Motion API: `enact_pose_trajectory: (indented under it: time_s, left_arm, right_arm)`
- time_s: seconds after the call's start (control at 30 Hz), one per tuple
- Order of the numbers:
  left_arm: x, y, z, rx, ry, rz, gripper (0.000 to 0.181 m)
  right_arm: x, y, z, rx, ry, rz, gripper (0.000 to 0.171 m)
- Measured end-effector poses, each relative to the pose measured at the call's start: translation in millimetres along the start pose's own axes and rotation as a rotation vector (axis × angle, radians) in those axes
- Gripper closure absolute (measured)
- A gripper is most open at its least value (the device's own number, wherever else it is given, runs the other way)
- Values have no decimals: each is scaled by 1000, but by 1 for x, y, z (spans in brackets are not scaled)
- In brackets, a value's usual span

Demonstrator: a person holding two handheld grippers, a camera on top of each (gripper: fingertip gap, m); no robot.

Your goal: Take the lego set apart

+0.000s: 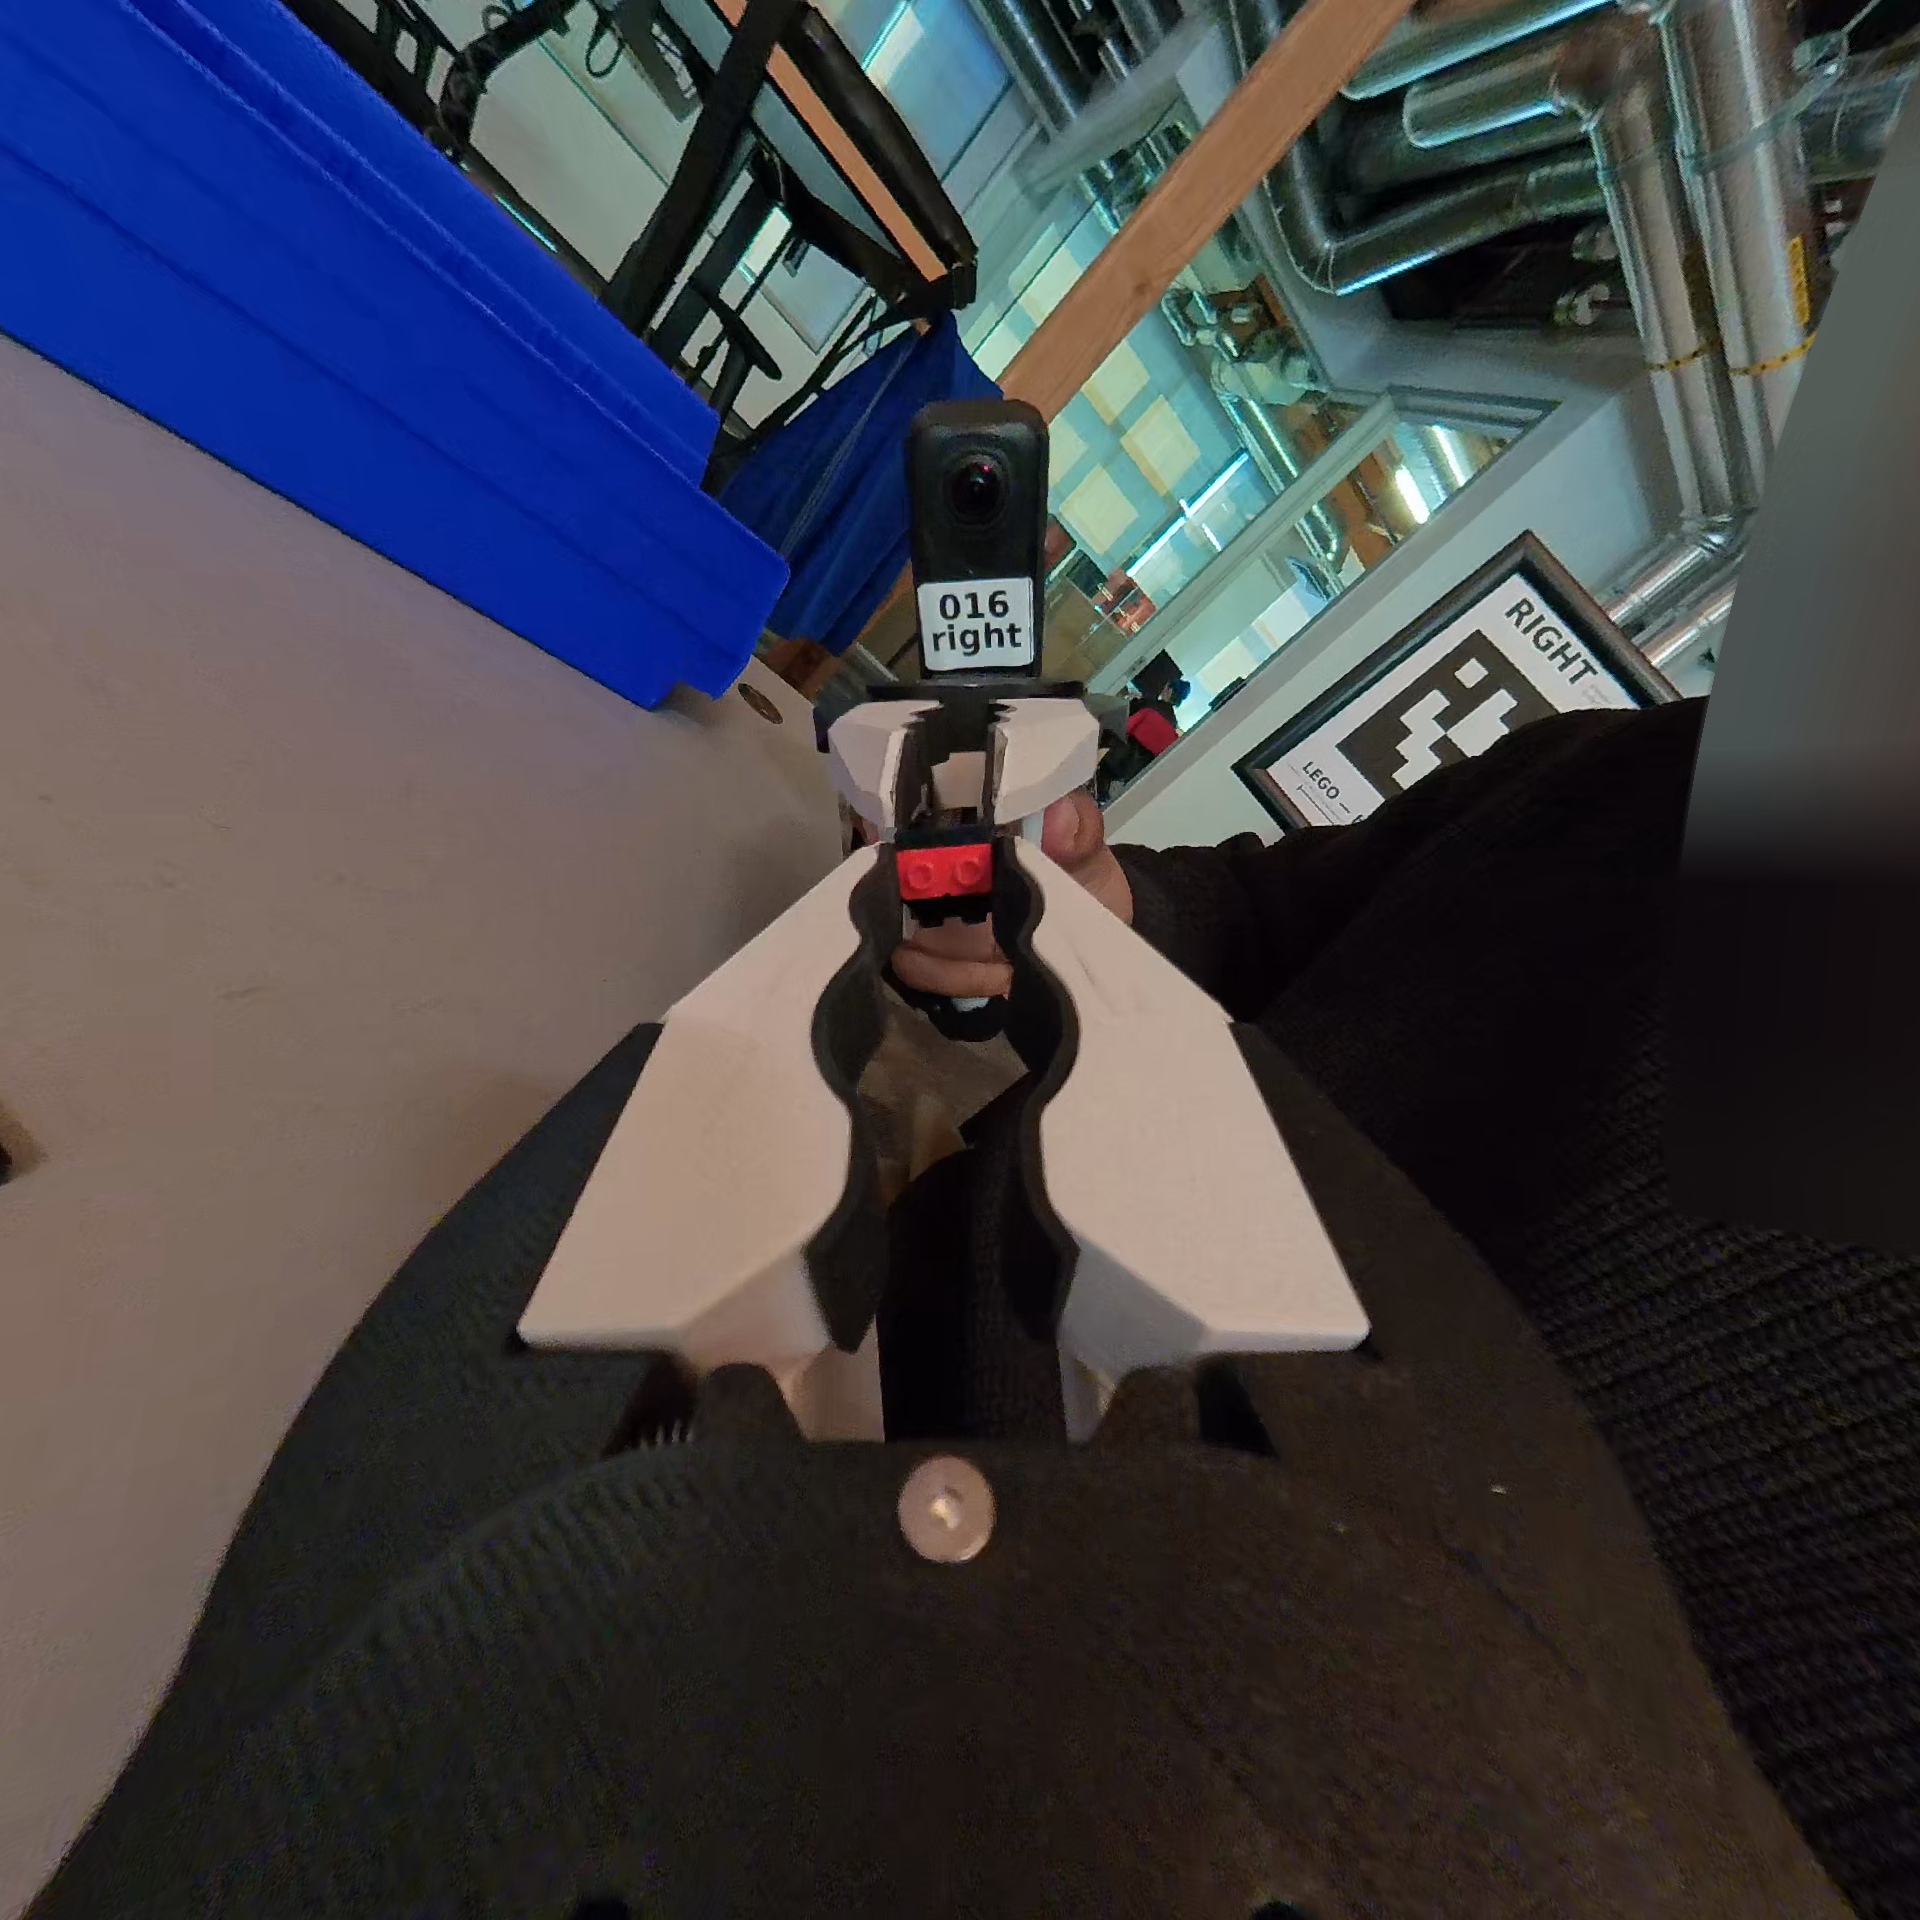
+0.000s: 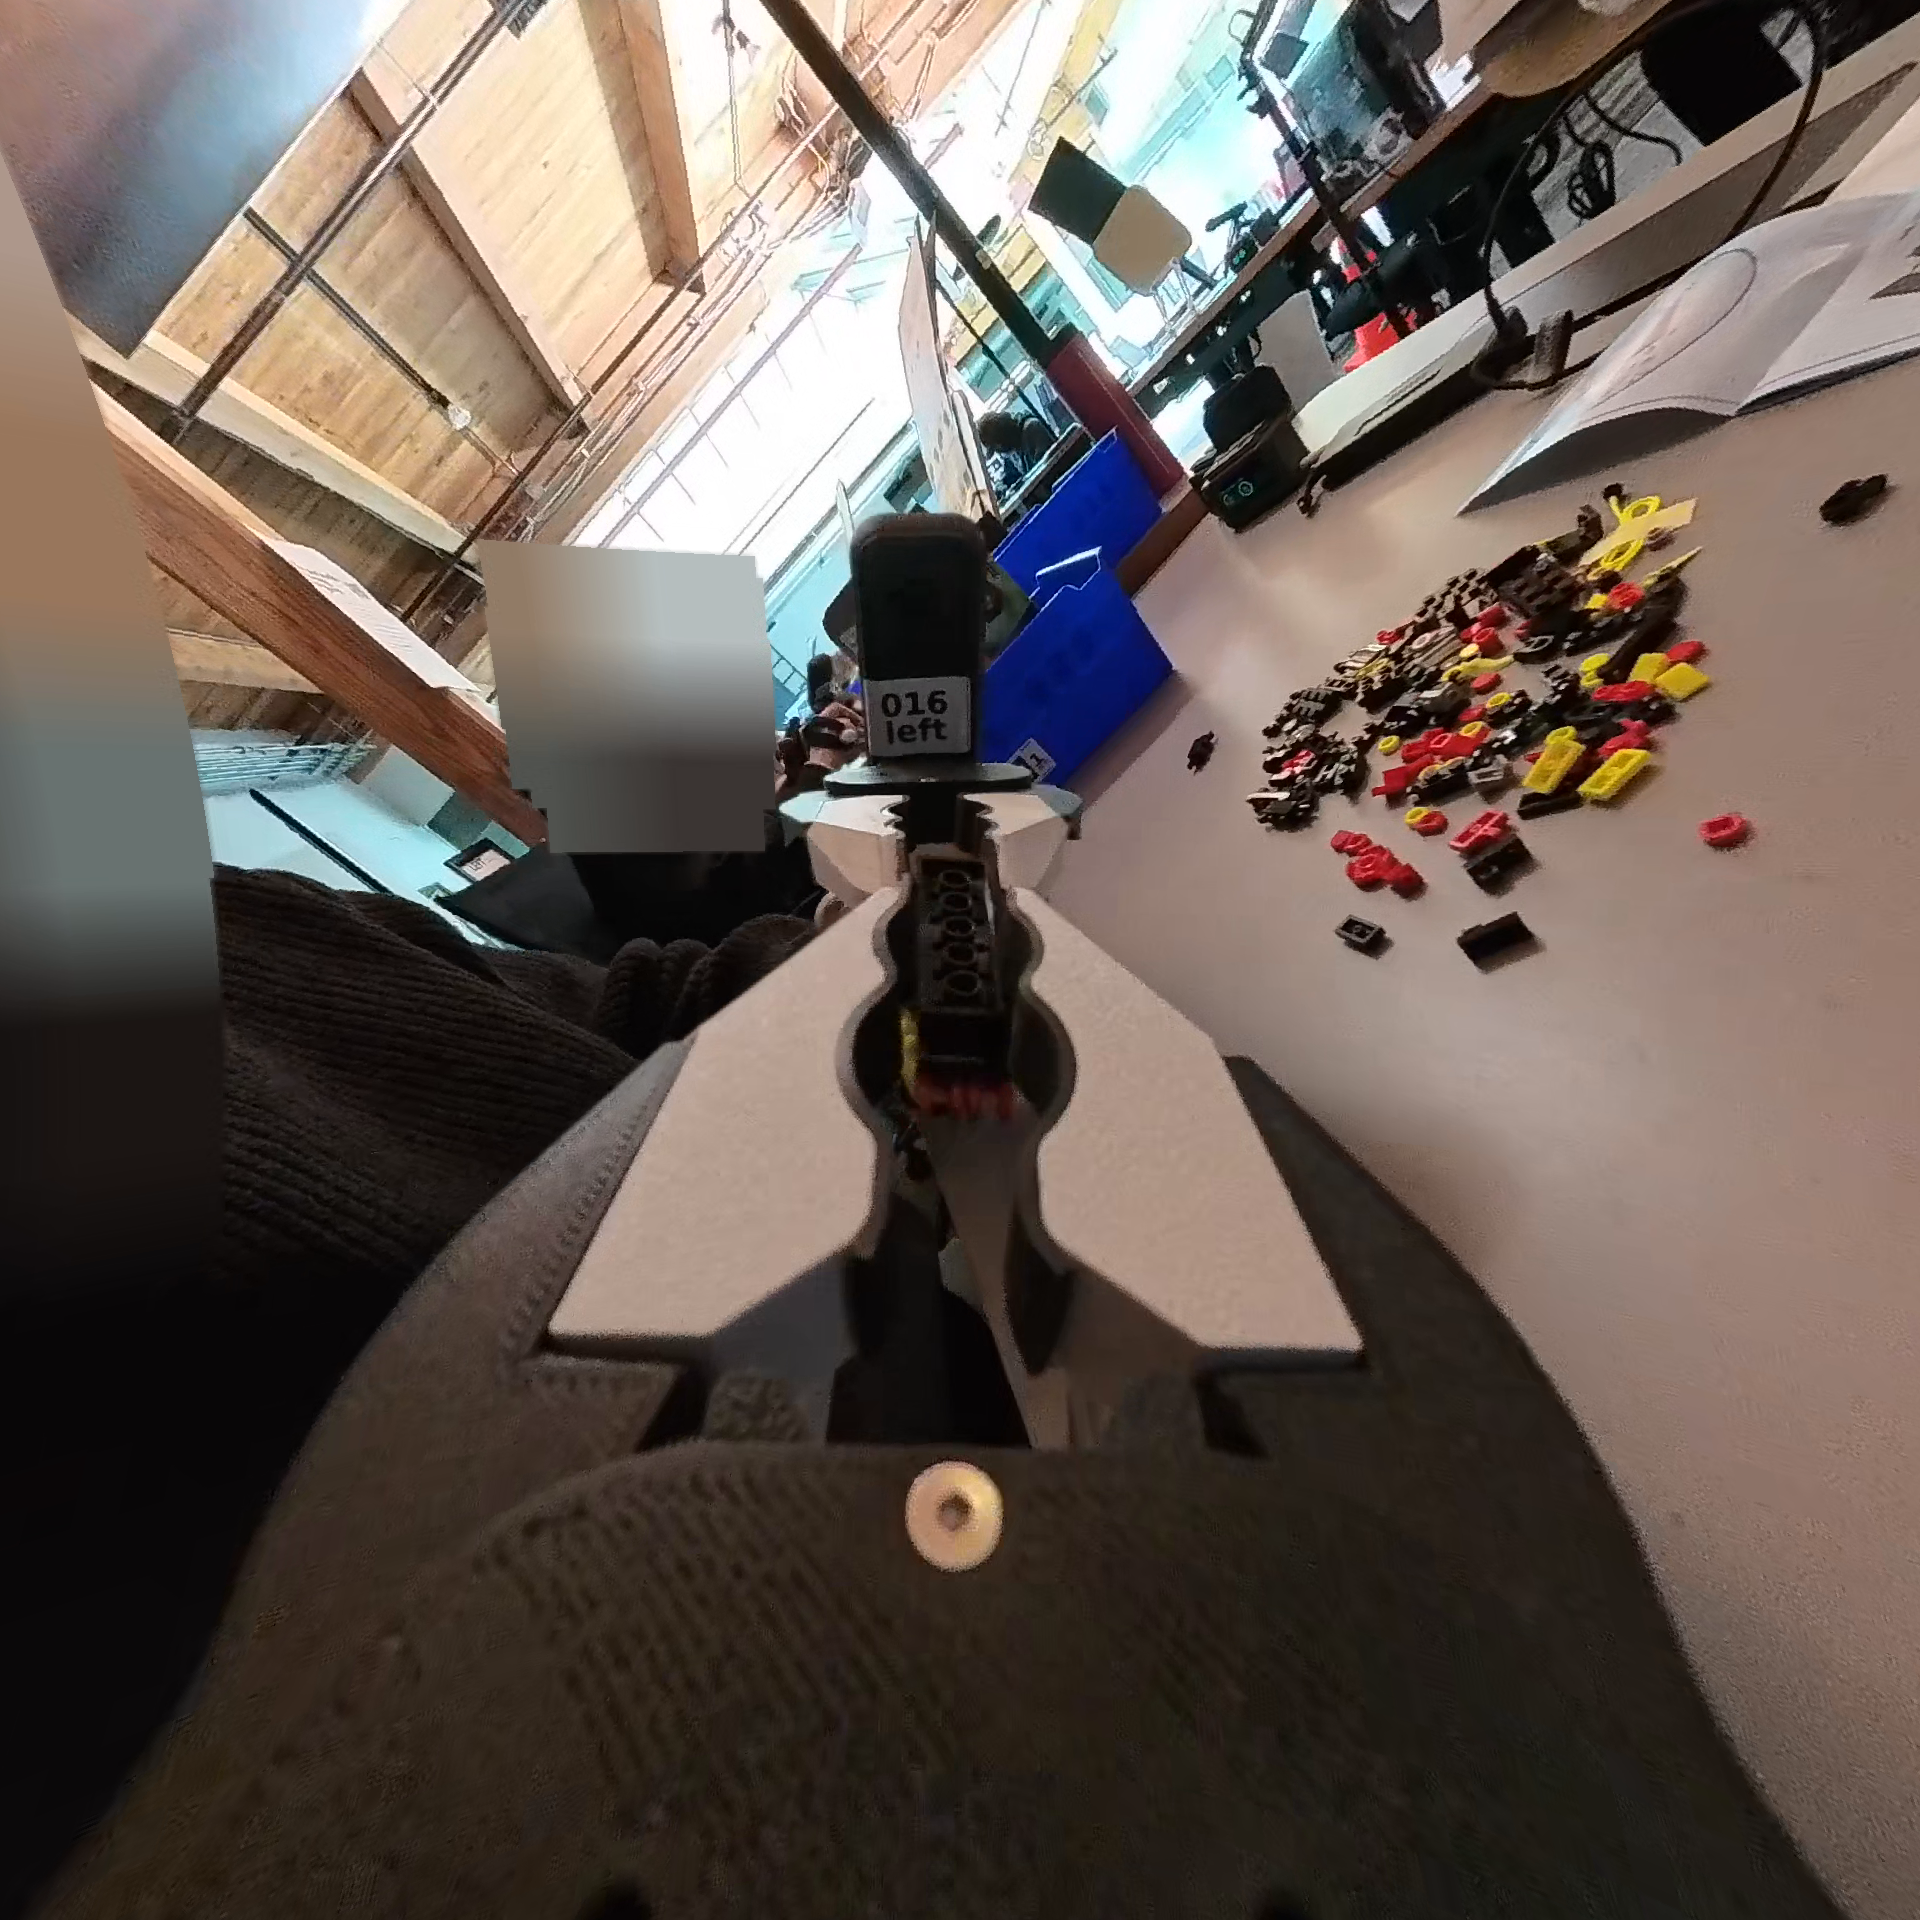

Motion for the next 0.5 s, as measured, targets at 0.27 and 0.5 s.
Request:
enact_pose_trajectory:
  time_s: [0.27,0.5]
  left_arm:
    - [3,4,9,-64,-20,28,164]
    - [6,4,10,-53,-10,51,165]
  right_arm:
    - [-11,25,-9,71,105,17,158]
    - [11,0,-13,99,125,167,135]
Point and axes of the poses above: each gripper's, where its closed fingertips meet, y back along the fingers, x out of its underside, z = x × y across the jaws, the point moved 5 cm from there along y, back along the fingers, and after that the axes turned 11 degrees about z, right-handed, at the moved point
